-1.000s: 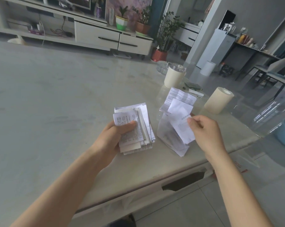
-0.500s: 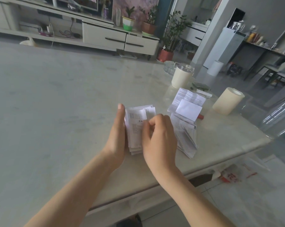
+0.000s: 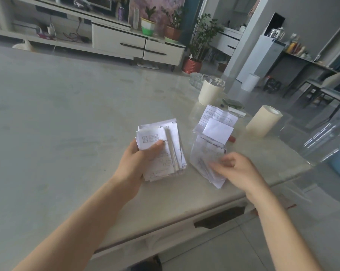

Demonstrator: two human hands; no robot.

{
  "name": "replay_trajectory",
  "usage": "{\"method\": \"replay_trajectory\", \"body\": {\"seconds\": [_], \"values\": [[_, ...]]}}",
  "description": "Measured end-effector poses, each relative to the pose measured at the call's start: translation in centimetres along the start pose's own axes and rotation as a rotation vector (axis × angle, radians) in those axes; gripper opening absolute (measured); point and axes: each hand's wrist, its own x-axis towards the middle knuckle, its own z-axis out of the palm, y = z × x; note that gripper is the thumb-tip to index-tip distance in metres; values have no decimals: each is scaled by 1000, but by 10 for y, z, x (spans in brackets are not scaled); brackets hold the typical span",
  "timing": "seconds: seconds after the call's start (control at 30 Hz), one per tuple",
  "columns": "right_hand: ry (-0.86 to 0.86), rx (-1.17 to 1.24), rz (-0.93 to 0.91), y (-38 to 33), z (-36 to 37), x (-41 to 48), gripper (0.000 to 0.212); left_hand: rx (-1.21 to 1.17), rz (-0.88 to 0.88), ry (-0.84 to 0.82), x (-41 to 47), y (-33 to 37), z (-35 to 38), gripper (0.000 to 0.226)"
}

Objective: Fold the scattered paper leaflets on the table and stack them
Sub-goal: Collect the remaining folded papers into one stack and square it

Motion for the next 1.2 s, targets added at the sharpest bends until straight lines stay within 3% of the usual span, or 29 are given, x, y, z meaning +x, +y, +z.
{"method": "replay_trajectory", "body": {"seconds": [0.2, 0.33, 0.43, 0.5, 0.63, 0.7, 0.83, 0.9, 1.1, 1.2], "values": [[-38, -225, 11, -5, 12, 3, 35, 26, -36, -10, 0, -1, -3, 25], [-26, -240, -53, -8, 11, 1, 20, 23, -39, -6, 0, -1, -2, 24], [63, -59, -115, -13, 6, -2, 3, 7, -30, 6, 0, -1, -3, 16], [71, 165, -126, -18, -1, -7, 12, -1, -22, 11, 0, -2, -2, 12], [-144, 718, -144, -50, 4, -30, 18, -2, 6, 0, -2, -1, 2, 11], [-200, 815, -210, -66, 22, -43, 18, 13, 21, -22, -4, 1, 5, 14], [65, 330, -364, -73, 68, -54, 6, 96, 46, -27, -4, 2, 5, 26], [138, 205, -392, -71, 79, -54, 9, 114, 43, -10, -5, 2, 5, 29], [229, 145, -390, -71, 90, -57, 27, -31, -18, -105, -6, 6, 8, 58], [192, 140, -375, -70, 94, -56, 14, 70, 18, -8, -3, 0, 7, 33]]}}
